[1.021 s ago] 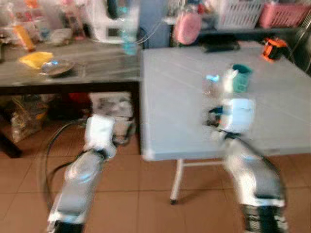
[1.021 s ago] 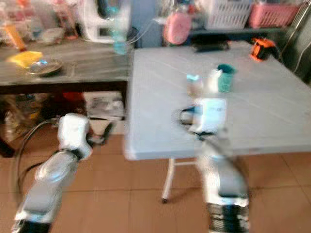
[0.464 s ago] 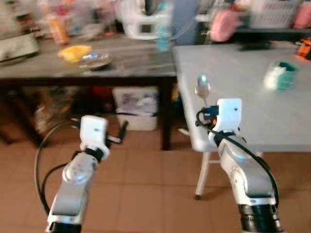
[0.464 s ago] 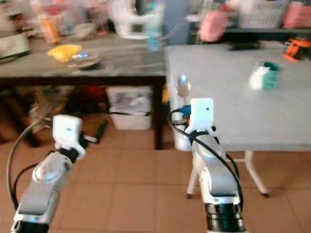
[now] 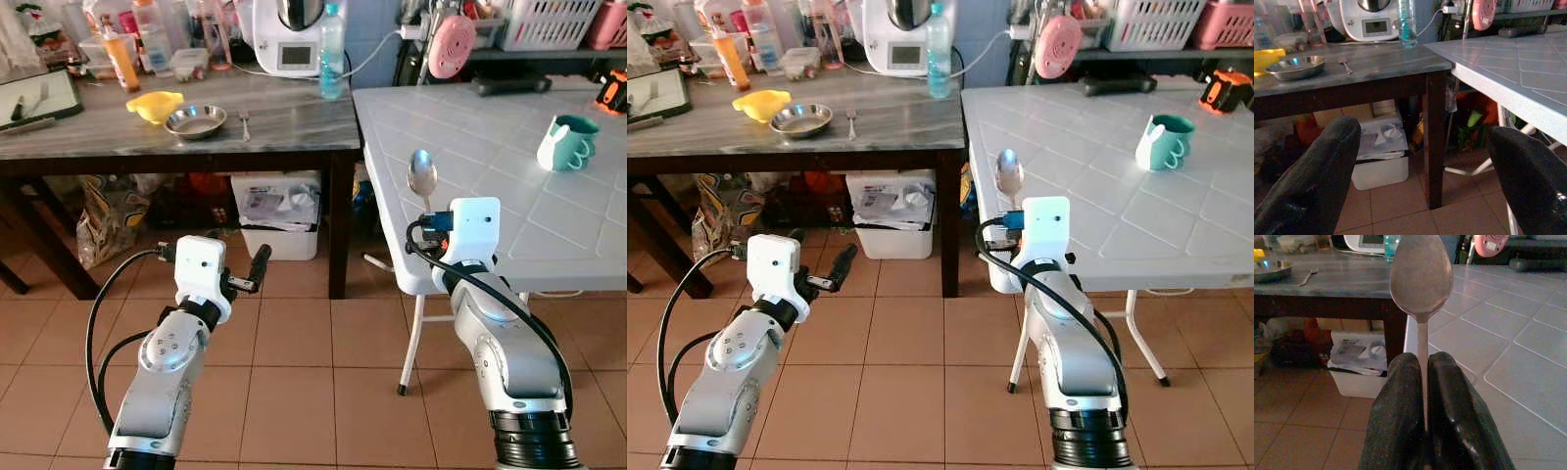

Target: Setting the table

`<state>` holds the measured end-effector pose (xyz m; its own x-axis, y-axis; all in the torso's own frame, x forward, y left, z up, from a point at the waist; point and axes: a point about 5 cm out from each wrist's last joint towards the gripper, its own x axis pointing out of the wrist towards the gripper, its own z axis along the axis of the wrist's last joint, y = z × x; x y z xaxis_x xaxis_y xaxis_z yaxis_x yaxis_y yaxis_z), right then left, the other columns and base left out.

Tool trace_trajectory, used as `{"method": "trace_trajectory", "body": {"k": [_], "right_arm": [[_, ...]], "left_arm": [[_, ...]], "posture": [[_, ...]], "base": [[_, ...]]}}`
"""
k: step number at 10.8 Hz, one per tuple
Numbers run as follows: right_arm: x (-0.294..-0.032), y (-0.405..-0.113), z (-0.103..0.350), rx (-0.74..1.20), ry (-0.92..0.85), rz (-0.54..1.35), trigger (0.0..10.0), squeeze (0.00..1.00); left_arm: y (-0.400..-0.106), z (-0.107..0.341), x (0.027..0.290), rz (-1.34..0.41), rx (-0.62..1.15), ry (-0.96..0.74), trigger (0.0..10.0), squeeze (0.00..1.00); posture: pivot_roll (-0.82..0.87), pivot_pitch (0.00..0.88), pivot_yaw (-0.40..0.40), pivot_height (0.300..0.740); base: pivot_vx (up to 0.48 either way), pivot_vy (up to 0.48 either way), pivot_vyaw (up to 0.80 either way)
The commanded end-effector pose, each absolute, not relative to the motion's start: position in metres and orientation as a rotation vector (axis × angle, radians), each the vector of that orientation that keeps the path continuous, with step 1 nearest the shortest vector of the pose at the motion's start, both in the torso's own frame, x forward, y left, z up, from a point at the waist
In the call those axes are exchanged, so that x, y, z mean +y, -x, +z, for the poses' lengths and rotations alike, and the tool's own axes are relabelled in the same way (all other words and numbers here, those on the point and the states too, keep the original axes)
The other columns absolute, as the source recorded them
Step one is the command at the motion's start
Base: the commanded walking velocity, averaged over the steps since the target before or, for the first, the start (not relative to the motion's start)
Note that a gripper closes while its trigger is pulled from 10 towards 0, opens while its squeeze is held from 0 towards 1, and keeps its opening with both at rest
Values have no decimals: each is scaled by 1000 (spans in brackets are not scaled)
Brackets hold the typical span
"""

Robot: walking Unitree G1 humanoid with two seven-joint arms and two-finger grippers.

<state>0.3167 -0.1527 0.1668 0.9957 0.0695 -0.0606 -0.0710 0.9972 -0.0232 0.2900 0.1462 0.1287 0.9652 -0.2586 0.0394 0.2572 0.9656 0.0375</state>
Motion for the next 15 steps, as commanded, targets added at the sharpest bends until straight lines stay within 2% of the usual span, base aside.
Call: {"method": "trace_trajectory", "body": {"k": [1, 9, 15], "right_arm": [[-152, -317, 169, 47, 23, 68, 10000, 0], [-155, -317, 168, 49, 33, 58, 10000, 0], [-155, -319, 168, 43, 54, 63, 10000, 0]], "left_arm": [[-291, 130, 148, -263, -42, -36, 10000, 0], [-291, 127, 146, -272, -27, -41, 10000, 0], [-290, 136, 142, -329, -74, 32, 10000, 0]], "posture": [[6, 45, 45, 740], [1, 46, 47, 740], [4, 36, 43, 740]], "base": [[0, 322, 0], [0, 456, 0], [0, 41, 0]]}}
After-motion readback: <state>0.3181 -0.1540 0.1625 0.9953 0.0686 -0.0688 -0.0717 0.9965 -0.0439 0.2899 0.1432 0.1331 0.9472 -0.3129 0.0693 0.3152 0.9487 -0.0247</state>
